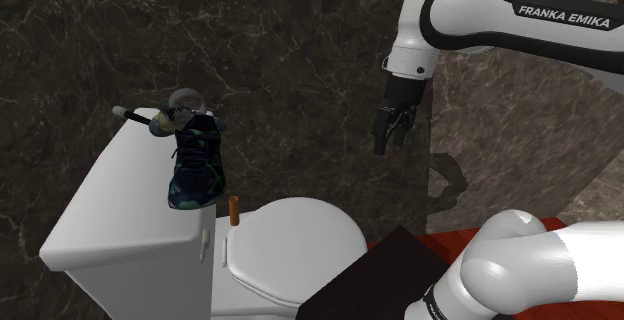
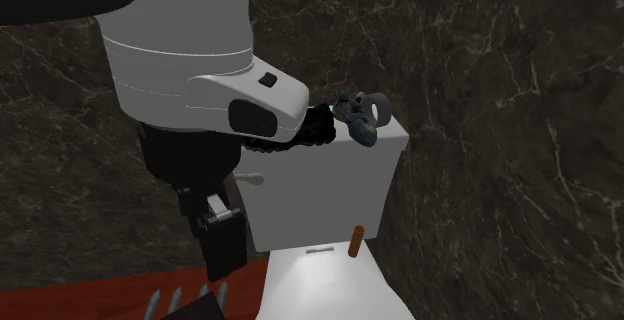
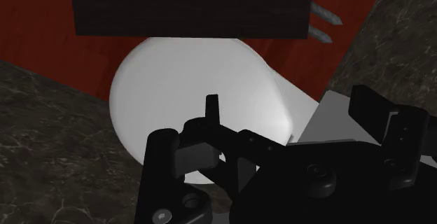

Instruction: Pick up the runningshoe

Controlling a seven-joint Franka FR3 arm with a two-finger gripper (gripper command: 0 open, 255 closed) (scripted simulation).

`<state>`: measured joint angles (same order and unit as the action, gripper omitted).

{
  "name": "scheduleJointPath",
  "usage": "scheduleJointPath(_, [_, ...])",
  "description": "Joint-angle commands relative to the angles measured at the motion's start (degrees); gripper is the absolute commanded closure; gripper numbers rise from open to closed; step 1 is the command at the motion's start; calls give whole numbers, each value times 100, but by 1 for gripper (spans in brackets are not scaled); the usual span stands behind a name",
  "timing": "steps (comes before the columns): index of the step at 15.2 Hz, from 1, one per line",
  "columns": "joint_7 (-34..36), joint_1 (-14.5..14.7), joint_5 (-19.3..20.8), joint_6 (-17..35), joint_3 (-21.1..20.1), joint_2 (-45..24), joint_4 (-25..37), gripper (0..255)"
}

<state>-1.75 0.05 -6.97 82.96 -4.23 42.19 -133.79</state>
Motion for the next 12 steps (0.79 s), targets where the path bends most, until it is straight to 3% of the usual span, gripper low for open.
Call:
scheduleJointPath(1, [0, 0, 0, 0, 0, 0, 0, 0])
scheduleJointPath(12, [296, 358, 407, 626, -1092, -2076, 1785, 0])
